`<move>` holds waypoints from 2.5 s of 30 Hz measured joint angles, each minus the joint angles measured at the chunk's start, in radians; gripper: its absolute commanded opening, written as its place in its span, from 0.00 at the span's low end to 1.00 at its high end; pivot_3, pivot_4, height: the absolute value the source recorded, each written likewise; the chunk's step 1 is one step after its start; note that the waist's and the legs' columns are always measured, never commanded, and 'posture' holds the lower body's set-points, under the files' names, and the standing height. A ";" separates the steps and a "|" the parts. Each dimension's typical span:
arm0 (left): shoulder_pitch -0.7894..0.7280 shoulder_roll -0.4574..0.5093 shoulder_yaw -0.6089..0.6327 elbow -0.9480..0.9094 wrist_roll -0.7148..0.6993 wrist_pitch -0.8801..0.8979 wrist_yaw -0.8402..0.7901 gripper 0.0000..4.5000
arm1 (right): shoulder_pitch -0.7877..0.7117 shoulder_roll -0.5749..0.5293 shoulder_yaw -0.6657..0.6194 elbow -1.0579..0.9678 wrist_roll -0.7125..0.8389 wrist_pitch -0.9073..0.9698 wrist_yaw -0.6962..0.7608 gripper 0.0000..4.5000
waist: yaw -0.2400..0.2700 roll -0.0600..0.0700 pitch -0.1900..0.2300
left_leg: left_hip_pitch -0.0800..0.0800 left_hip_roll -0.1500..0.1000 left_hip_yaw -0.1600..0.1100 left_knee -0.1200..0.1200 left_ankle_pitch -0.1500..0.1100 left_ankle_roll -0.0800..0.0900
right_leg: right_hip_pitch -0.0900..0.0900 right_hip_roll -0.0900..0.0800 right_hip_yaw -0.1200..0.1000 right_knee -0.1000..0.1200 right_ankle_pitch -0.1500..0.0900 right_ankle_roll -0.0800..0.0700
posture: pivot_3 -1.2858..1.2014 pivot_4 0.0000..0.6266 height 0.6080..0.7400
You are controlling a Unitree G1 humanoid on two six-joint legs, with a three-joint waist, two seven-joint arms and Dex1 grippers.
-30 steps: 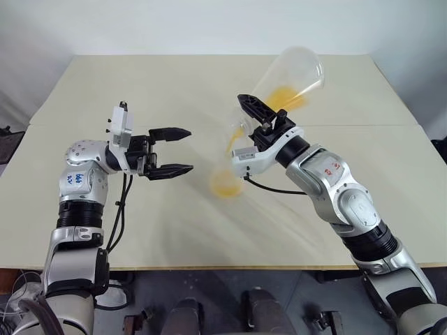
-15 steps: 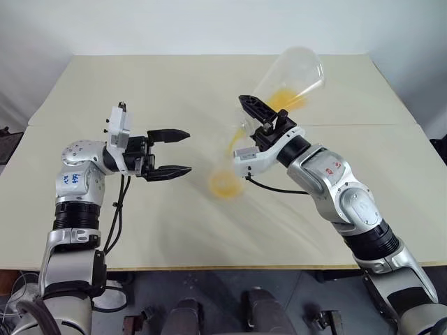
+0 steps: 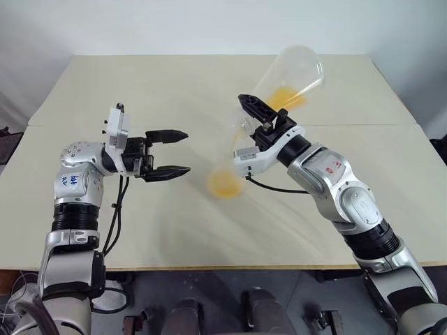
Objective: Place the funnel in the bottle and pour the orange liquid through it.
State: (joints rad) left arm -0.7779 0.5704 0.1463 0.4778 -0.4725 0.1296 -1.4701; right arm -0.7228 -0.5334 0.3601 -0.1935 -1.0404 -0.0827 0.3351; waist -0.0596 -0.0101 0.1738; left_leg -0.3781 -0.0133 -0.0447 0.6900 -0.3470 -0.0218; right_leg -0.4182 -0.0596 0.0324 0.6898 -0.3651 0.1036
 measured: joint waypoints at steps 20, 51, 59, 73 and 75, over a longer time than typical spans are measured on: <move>0.000 0.000 0.000 -0.002 0.000 -0.001 0.010 1.00 | -0.001 -0.005 -0.010 0.005 -0.005 -0.026 -0.015 0.55 | 0.000 0.000 0.000 | 0.000 0.000 0.000 0.000 0.000 0.000 | 0.000 0.000 0.000 0.000 0.000 0.000 | 0.52 0.24 1.00; 0.000 -0.001 0.000 -0.002 0.000 -0.002 0.010 1.00 | -0.006 -0.006 -0.010 0.038 -0.042 -0.046 -0.038 0.55 | 0.000 0.000 0.000 | 0.000 0.000 0.000 0.000 0.000 0.000 | 0.000 0.000 0.000 0.000 0.000 0.000 | 0.52 0.24 1.00; 0.000 -0.001 0.000 -0.002 0.000 -0.001 0.012 1.00 | -0.005 -0.003 -0.010 0.038 -0.049 -0.044 -0.042 0.55 | 0.000 0.000 0.000 | 0.000 0.000 0.000 0.000 0.000 0.000 | 0.000 0.000 0.000 0.000 0.000 0.000 | 0.52 0.24 1.00; 0.033 -0.001 0.001 -0.055 -0.008 0.006 0.032 1.00 | -0.005 -0.002 -0.010 0.038 -0.060 -0.034 -0.042 0.55 | -0.001 0.000 0.000 | 0.000 0.000 0.000 0.000 0.000 0.000 | 0.000 0.000 0.000 0.000 0.000 0.000 | 0.52 0.24 1.00; 0.053 -0.004 0.001 -0.070 -0.012 0.013 0.039 1.00 | -0.005 -0.002 -0.010 0.039 -0.060 -0.032 -0.042 0.55 | -0.001 0.000 0.000 | 0.000 0.000 0.000 0.000 0.000 0.000 | 0.000 0.000 0.000 0.000 0.000 0.000 | 0.52 0.24 1.00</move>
State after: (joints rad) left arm -0.7250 0.5668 0.1470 0.4076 -0.4845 0.1422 -1.4312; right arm -0.7278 -0.5356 0.3499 -0.1550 -1.1000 -0.1144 0.2927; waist -0.0603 -0.0101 0.1738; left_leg -0.3781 -0.0132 -0.0447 0.6899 -0.3470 -0.0218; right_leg -0.4181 -0.0596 0.0326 0.6899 -0.3651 0.1035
